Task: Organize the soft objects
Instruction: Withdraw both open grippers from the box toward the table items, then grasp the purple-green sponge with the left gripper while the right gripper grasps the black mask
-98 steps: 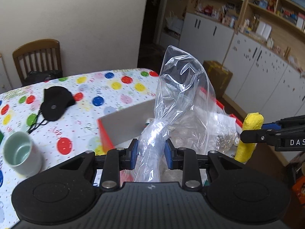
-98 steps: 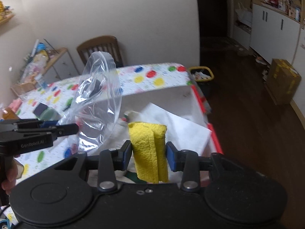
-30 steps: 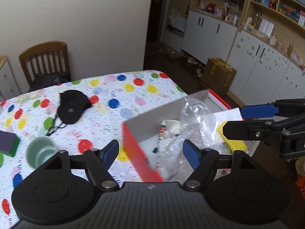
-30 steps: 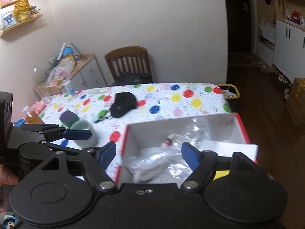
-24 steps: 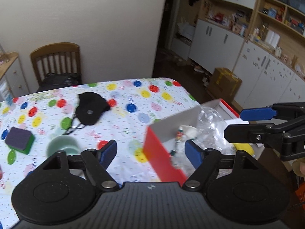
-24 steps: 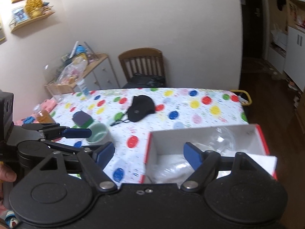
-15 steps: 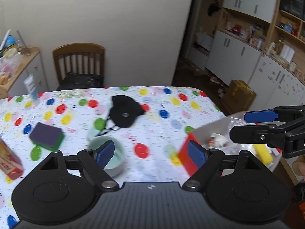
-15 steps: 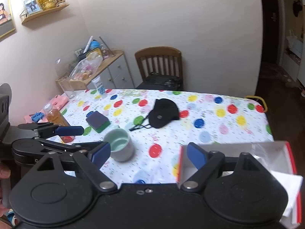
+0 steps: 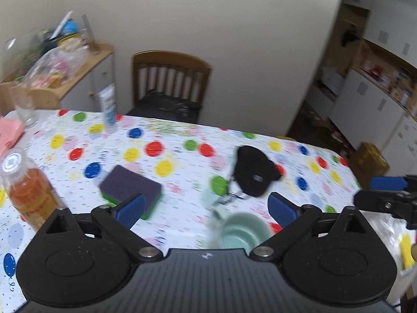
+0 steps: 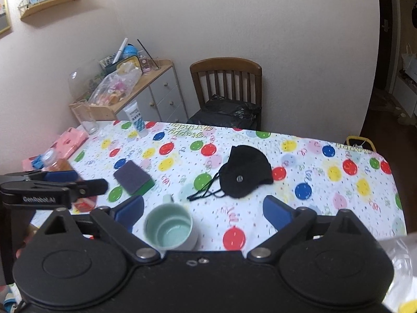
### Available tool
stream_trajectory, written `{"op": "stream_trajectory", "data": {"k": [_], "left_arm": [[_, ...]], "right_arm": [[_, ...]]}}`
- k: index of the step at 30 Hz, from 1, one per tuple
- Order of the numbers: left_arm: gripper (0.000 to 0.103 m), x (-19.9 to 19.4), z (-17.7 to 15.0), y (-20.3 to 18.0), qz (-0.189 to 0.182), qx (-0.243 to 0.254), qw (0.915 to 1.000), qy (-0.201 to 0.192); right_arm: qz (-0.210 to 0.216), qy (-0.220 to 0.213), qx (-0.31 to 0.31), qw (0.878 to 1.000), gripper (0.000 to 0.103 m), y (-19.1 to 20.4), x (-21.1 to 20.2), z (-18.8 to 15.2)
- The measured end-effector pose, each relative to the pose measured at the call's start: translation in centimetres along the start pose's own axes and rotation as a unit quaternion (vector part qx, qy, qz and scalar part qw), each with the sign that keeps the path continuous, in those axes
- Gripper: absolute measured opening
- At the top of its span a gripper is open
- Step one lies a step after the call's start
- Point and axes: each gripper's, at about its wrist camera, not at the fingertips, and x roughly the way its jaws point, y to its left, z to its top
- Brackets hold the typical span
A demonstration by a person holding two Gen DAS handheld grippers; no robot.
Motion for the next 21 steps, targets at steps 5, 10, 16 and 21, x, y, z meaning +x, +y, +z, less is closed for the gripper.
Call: {"op": "stream_trajectory", "data": {"k": [5, 10, 16, 21], "left_arm": [[0.102, 2.9, 1.3, 2.9, 0.052, -0.023, 0.9984, -0.001], [0.102, 6.3, 1.7, 5.1, 0.086, -0.052, 0.9947, 0.021], [0.102, 10.4, 2.2, 6.6, 0.121, -0.099, 0.9853, 0.067], [0.102, 13.5, 2.8, 7.6, 0.148, -0.142, 0.9742, 0.095]], "right_arm": [[-0.013, 0.006, 0.003, 1.0, 0.103, -0.1, 3.6, 1.5], [-0.025, 0.016, 0.014, 0.999, 0.103, -1.0, 7.5, 2.8], [-0.038, 0.037, 0.03, 0.998, 0.103, -2.8, 11.7, 3.7], [-0.052, 0.054, 0.042, 0.996, 0.103, -4.5, 14.9, 4.2]]}}
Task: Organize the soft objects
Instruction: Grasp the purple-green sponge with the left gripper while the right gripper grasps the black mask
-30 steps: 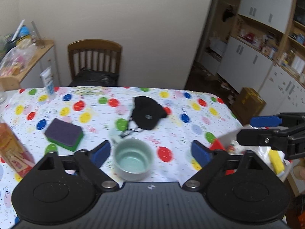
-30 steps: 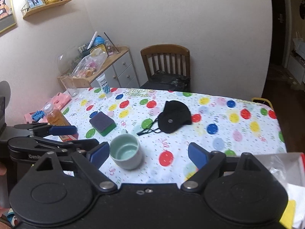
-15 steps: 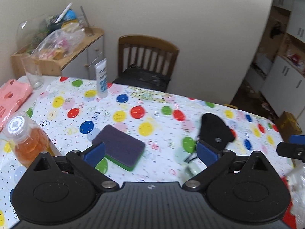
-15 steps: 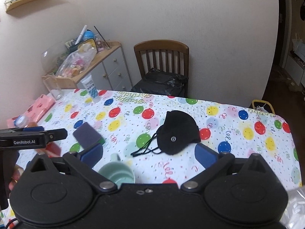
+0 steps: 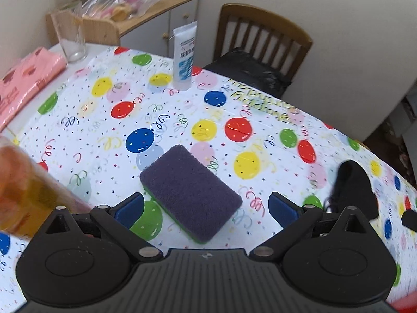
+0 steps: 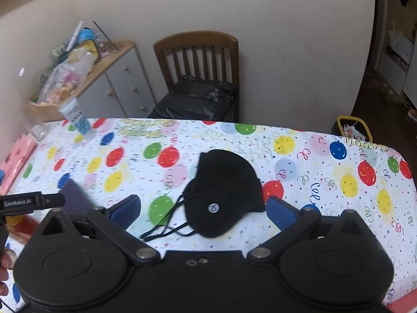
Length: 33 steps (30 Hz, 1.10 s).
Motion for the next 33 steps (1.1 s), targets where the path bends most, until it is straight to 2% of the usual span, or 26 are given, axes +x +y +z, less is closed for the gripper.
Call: {"op": "stream_trajectory", "data": {"k": [5, 7, 11, 18, 25, 33], "left_arm": [[0.102, 2.6, 0.9, -0.3, 0.038, -0.02, 0.999, 0.015], [0.102, 3.8, 1.1, -0.2, 0.066, -0.027, 0.9971, 0.028], [0.102, 5.6, 1.6, 0.4, 0.092, -0.057, 0.9931, 0.045], [0.102, 7.7, 1.7, 0.3, 0.096, -0.084, 0.9897, 0.065], [0.102, 9.1, 1.3, 0.3, 0.097, -0.093, 0.9884, 0.07], [0.101, 9.3, 0.9, 0.1, 0.103, -0.085, 0.9897, 0.052]], "right_arm": [[-0.016, 0.017, 0.011, 1.0, 0.103, -1.2, 3.0, 0.7], [-0.02, 0.02, 0.017, 0.999, 0.103, -1.6, 4.1, 1.0], [-0.016, 0.026, 0.022, 0.999, 0.103, -2.2, 6.0, 1.5], [-0.02, 0.041, 0.024, 0.999, 0.103, -1.8, 9.7, 2.6], [-0.046, 0.043, 0.014, 0.998, 0.103, -1.2, 12.6, 3.0], [-0.067, 0.054, 0.017, 0.996, 0.103, -1.2, 14.3, 2.5]]}}
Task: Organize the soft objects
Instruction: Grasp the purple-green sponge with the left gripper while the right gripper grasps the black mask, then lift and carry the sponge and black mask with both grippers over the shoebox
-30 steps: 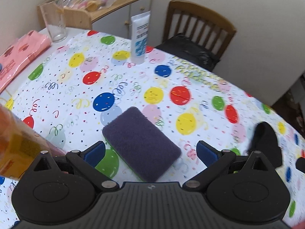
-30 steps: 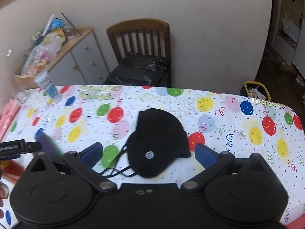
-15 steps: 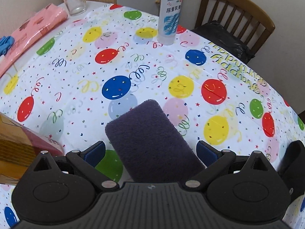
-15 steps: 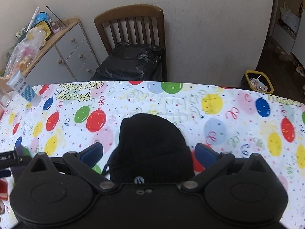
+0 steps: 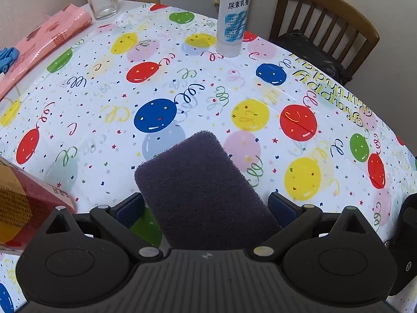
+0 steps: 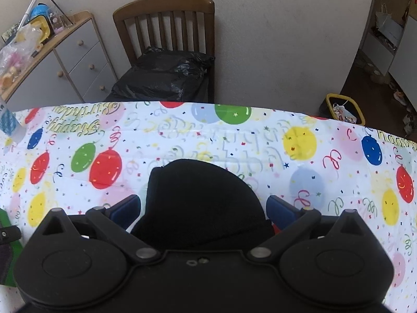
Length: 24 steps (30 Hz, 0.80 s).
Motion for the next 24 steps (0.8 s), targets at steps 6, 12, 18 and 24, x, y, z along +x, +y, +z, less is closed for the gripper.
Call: {"op": "stream_trajectory", "data": {"k": [6, 12, 18, 24], "left_arm": [[0.094, -0.4, -0.5, 0.0, -0.001, 0.0, 0.9998, -0.021], [0.092, -0.7, -0.6, 0.3, -0.015, -0.006, 0.9995, -0.029], [0.092, -1.0, -0.8, 0.1, -0.033, 0.007, 0.9989, -0.033], [0.092, -2.4, -0.9, -0.2, -0.044, 0.022, 0.9976, -0.05]], "right_arm": [[-0.028, -0.003, -0.018, 0.999, 0.092, 0.7, 0.3, -0.5], [-0.042, -0.014, -0.028, 0.999, 0.073, 0.4, -0.3, -0.9], [-0.033, -0.021, -0.008, 0.999, 0.029, -0.9, -1.6, -1.0], [-0.01, -0.041, 0.021, 0.999, 0.024, -1.9, -4.1, -1.4]]}}
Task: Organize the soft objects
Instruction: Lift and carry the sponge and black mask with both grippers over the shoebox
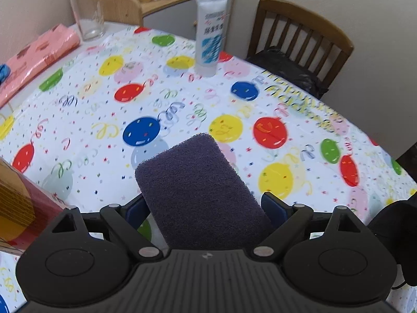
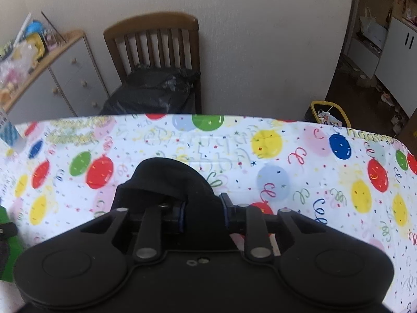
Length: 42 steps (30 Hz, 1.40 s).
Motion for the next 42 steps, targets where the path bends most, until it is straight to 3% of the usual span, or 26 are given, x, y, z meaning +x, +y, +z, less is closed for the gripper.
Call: {"op": "stream_trajectory", "data": {"k": [10, 18, 23, 31, 42], "left_arm": [[0.092, -4.9, 0.4, -1.3, -0.038, 0.055, 0.9974, -0.027], [0.092, -10.6, 0.1, -2.1, -0.085, 0.101, 0.9902, -0.047], [0.092, -15.1, -0.9, -3.3, -0.126, 0.143, 0.9796, -0.064], [0.092, -21.2, -4.2, -5.7, -0.185, 0.197, 0.9611, -0.058], [0.092, -26.9, -9.9, -9.5, -0.238, 0.265, 0.9332, -0.047]], "right_arm": [[0.034, -0.026, 0.007, 0.999, 0.024, -0.8, -6.6, -0.3], [0.071, -0.044, 0.017, 0.996, 0.024, -2.2, -13.2, -1.1], [0.09, -0.056, 0.015, 0.994, 0.024, -3.3, -18.0, -2.0], [0.088, -0.071, 0.018, 0.993, 0.024, -6.4, -24.8, -4.4], [0.073, -0.063, 0.033, 0.995, 0.024, -12.5, -31.0, -9.0]]}}
